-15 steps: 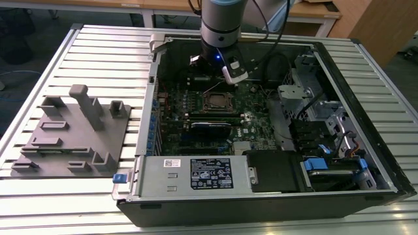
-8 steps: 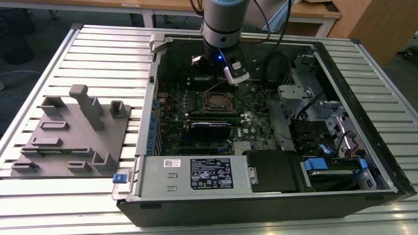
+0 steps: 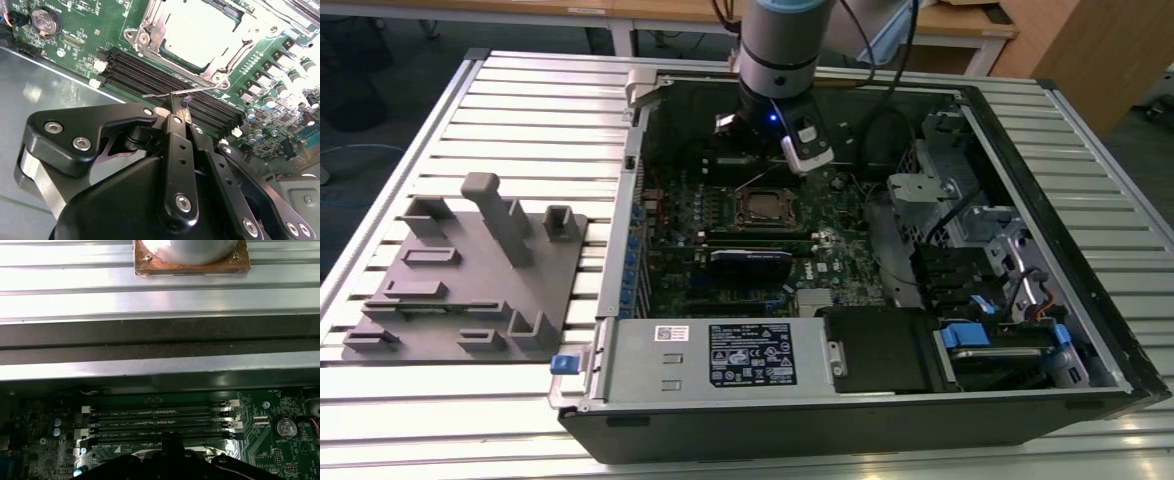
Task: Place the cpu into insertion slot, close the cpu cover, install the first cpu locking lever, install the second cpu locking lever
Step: 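Install the first cpu locking lever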
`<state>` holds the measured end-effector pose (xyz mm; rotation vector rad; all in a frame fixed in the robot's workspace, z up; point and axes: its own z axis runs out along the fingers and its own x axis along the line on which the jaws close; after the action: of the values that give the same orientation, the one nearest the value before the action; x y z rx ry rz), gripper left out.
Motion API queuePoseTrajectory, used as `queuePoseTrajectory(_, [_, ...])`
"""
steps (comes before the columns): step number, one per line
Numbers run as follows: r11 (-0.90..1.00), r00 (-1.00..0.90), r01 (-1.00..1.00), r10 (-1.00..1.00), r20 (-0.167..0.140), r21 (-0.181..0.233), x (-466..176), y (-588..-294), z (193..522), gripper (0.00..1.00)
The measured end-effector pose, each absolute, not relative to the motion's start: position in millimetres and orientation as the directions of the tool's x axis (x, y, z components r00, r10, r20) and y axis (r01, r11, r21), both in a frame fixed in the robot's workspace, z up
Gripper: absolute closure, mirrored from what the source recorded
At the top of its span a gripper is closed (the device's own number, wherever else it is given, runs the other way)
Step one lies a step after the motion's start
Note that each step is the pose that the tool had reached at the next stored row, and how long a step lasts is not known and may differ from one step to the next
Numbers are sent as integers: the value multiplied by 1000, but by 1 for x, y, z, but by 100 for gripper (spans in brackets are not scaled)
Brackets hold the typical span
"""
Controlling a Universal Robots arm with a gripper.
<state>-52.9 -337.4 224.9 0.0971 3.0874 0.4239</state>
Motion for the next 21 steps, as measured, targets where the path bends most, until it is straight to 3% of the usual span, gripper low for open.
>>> queuePoseTrajectory(11, [961,-998,60,67,-16,270,-51,-338,221,90])
queuePoseTrajectory(16, [961,-996,53,71,-56,272,-51,-338,218,90])
queuePoseTrajectory(21, [960,-994,63,85,-70,273,-51,-339,213,90])
